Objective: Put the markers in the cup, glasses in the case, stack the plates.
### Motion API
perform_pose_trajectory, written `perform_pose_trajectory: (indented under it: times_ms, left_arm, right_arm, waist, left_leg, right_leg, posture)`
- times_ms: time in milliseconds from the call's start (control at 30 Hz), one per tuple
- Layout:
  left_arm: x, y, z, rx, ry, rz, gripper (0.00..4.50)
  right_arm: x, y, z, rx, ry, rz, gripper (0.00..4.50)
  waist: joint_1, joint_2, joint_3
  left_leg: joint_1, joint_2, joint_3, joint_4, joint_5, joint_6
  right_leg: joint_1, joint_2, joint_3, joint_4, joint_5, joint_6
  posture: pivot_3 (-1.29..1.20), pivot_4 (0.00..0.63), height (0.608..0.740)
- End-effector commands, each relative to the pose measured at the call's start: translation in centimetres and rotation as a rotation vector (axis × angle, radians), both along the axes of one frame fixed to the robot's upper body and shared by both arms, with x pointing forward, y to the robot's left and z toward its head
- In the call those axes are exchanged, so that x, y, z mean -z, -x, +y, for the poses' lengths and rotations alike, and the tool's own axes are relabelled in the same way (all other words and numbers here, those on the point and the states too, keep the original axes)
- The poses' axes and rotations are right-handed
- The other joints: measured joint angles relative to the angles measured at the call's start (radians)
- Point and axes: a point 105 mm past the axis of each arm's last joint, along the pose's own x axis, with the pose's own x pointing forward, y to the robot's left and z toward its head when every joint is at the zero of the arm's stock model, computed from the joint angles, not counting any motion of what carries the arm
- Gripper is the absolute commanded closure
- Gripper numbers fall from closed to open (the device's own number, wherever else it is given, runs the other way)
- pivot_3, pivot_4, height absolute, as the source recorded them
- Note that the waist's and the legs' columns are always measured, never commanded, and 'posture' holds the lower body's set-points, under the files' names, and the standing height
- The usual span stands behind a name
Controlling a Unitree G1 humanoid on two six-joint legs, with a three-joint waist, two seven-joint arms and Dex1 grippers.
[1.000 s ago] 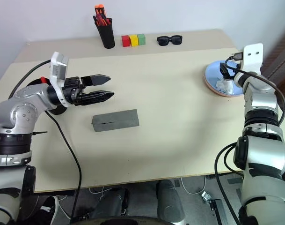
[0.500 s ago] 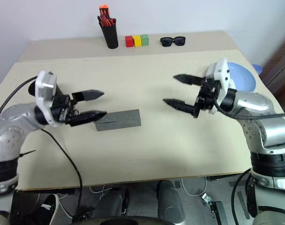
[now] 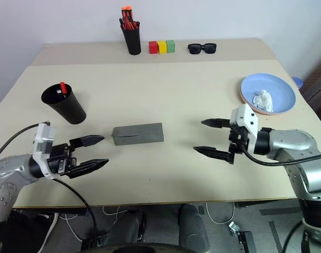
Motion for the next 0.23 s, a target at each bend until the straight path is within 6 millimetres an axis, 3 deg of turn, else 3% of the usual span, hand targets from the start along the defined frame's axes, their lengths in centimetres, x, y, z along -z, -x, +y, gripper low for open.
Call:
perform_pose_trajectory:
  times_ms: [33,233]
  left_arm:
    - [-0.6,-0.3,1.2,-0.065,0.004,-0.093,0.00]
    - [0.4,-0.7,2.9,-0.151,-0.026,-0.166,0.00]
  right_arm:
    - [-1.5,0.3,-1.2,0.003,0.010,-0.059,0.04]
    - [-1.8,-0.1,-1.8,0.009,-0.011,-0.078,0.04]
  waist:
    - [0.000,0.000,0.000]
    - [-0.001,0.000,0.000]
  left_leg:
    - [0.000,0.000,0.000,0.000,0.000,0.000]
    - [0.002,0.001,0.001,0.000,0.000,0.000]
  right_leg:
    - [0.000,0.000,0.000,0.000,0.000,0.000]
    - [0.001,0.001,0.000,0.000,0.000,0.000]
  posture:
    - [0.00,0.150,0.740]
    - [0.00,0.150,0.740]
